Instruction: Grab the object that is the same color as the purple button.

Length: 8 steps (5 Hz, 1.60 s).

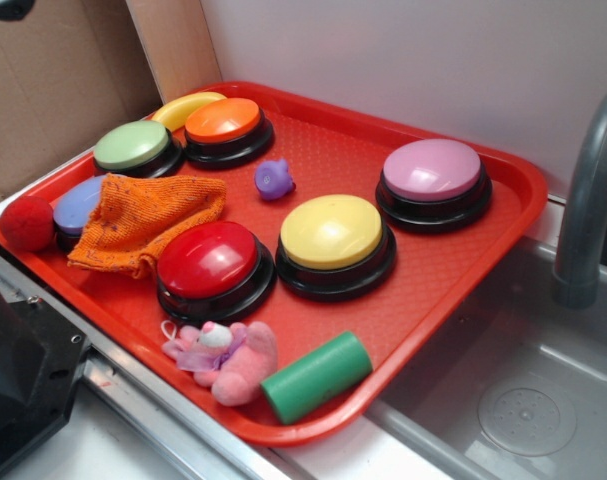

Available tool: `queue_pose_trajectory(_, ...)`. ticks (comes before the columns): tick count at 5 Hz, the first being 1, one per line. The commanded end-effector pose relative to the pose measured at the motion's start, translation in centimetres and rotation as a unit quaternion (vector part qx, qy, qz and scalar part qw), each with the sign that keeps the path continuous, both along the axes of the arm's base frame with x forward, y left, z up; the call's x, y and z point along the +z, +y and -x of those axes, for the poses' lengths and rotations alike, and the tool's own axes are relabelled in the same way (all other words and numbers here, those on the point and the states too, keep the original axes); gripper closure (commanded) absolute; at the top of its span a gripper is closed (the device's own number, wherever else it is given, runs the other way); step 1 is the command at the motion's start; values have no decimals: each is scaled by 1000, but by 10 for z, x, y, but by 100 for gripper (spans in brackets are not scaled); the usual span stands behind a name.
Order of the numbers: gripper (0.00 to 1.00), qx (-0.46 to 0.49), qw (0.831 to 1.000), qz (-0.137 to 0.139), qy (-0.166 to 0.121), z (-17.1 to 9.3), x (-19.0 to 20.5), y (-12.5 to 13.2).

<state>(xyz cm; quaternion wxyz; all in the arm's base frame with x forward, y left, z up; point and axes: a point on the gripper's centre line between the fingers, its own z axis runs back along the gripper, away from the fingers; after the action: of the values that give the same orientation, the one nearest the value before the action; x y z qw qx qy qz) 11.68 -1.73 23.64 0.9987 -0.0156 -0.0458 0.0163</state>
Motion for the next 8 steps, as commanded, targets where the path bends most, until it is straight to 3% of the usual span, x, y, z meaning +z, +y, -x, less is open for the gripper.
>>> queue_pose_trajectory(1,0,0,1000,0,0,0,0,0)
queue_pose_trajectory(2,0,53,998,24,-30,-10,-6,1)
queue_pose_trajectory(5,0,229,971,20,-58,-77,-64,20)
queue_pose_trajectory(6,0,271,959,35,-68,-98,-88,25)
queue_pose_trajectory(7,0,298,952,23,-69,-118,-114,28)
queue_pose_trajectory(8,0,309,947,45,-71,-139,-144,31)
